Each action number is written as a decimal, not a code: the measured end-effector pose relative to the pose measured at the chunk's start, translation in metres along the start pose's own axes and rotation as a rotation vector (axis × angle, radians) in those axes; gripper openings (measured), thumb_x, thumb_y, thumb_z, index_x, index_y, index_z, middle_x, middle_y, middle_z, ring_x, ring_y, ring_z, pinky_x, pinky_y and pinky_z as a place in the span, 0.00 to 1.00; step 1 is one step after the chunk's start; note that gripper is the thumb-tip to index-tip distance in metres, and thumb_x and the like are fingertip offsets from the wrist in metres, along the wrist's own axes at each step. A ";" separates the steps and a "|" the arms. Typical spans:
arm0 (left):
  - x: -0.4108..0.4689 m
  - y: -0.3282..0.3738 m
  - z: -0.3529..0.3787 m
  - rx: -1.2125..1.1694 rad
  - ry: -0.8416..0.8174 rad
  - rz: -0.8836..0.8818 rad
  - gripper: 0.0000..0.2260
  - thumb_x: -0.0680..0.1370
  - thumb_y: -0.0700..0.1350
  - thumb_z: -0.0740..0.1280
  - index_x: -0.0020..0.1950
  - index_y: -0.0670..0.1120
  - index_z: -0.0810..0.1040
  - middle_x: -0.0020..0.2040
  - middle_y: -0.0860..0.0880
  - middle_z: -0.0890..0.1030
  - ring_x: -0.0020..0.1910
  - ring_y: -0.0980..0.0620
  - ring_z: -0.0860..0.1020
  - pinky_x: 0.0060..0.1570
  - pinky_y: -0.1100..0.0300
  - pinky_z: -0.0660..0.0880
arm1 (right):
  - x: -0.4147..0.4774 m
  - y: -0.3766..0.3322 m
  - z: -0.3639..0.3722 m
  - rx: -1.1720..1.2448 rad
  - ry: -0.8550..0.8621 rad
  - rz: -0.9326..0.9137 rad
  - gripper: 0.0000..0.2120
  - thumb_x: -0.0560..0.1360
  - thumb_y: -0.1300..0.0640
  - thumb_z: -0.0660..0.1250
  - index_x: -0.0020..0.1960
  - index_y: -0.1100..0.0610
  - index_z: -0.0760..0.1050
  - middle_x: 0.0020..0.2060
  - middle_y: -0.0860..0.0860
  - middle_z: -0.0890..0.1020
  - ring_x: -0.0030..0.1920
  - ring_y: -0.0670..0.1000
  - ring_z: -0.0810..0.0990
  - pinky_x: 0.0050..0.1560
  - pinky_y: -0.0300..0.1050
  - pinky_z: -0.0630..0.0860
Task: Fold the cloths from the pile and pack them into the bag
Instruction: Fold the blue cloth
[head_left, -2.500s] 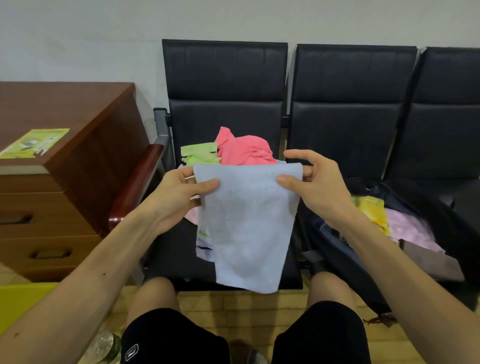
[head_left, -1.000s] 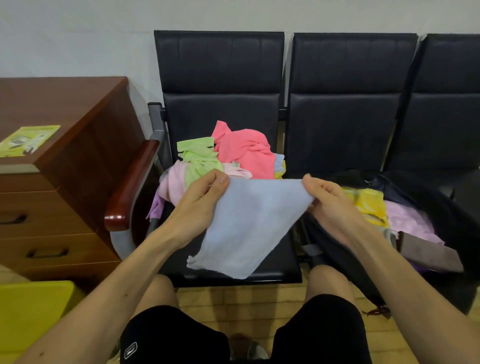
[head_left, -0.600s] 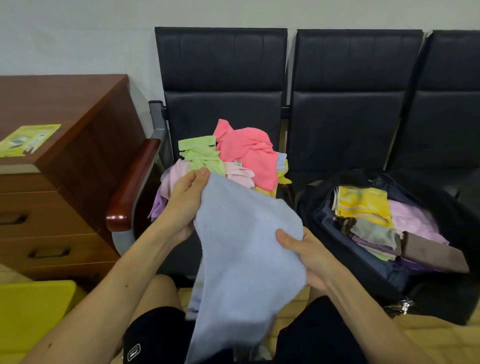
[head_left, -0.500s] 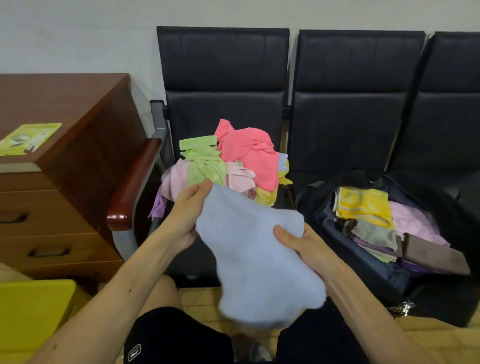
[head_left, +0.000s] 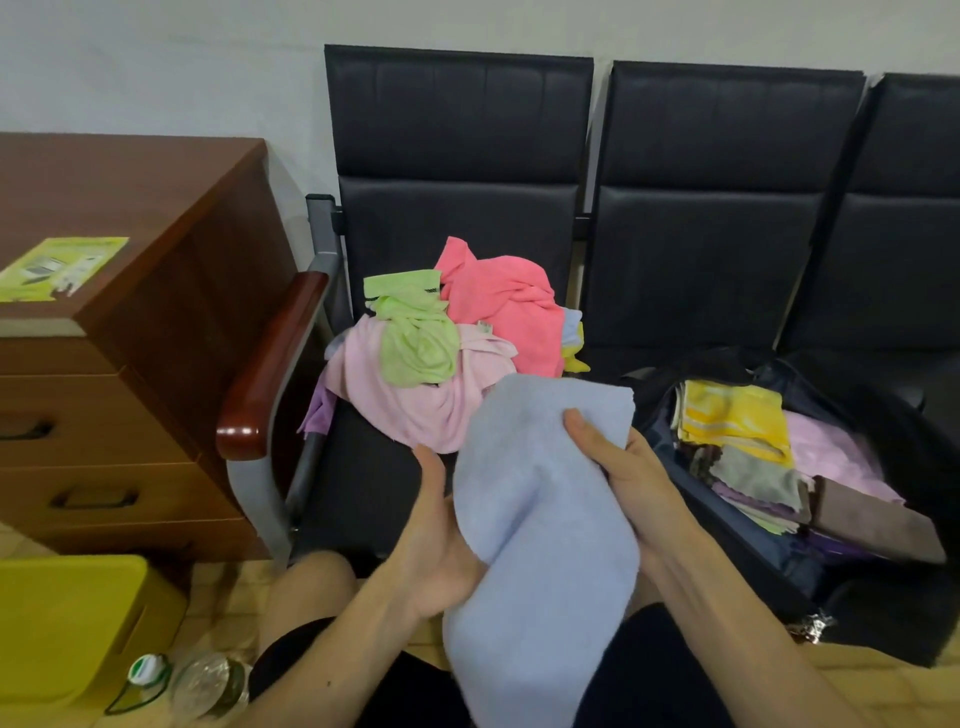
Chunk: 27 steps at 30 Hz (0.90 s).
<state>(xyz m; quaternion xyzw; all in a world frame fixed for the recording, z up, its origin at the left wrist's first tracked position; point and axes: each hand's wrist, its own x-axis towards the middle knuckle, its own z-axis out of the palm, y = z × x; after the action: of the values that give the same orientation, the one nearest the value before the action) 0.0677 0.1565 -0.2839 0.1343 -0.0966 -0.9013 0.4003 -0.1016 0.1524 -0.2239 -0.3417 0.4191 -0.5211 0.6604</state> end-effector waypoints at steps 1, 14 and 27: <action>-0.001 -0.004 -0.003 -0.001 -0.006 -0.046 0.50 0.63 0.62 0.81 0.77 0.42 0.66 0.76 0.39 0.68 0.75 0.38 0.66 0.77 0.45 0.57 | 0.001 0.001 0.001 -0.019 0.028 0.010 0.17 0.71 0.52 0.71 0.56 0.57 0.80 0.52 0.59 0.85 0.51 0.57 0.85 0.52 0.54 0.82; 0.003 0.004 -0.007 0.591 0.434 0.105 0.19 0.75 0.47 0.69 0.60 0.36 0.81 0.57 0.38 0.83 0.57 0.43 0.83 0.58 0.50 0.78 | 0.003 0.045 -0.050 0.192 0.224 0.339 0.30 0.69 0.37 0.64 0.58 0.61 0.79 0.52 0.61 0.85 0.58 0.63 0.80 0.62 0.61 0.73; 0.015 0.036 -0.002 0.903 0.662 0.373 0.13 0.76 0.48 0.73 0.56 0.41 0.81 0.51 0.44 0.86 0.50 0.48 0.84 0.47 0.56 0.79 | 0.017 0.017 -0.057 -0.261 0.169 0.280 0.32 0.64 0.46 0.78 0.60 0.64 0.76 0.50 0.58 0.86 0.48 0.55 0.86 0.47 0.51 0.82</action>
<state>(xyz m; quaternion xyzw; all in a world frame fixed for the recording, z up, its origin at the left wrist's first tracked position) 0.0840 0.1214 -0.2782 0.5463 -0.3626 -0.5955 0.4641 -0.1445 0.1386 -0.2663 -0.3177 0.5802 -0.3922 0.6392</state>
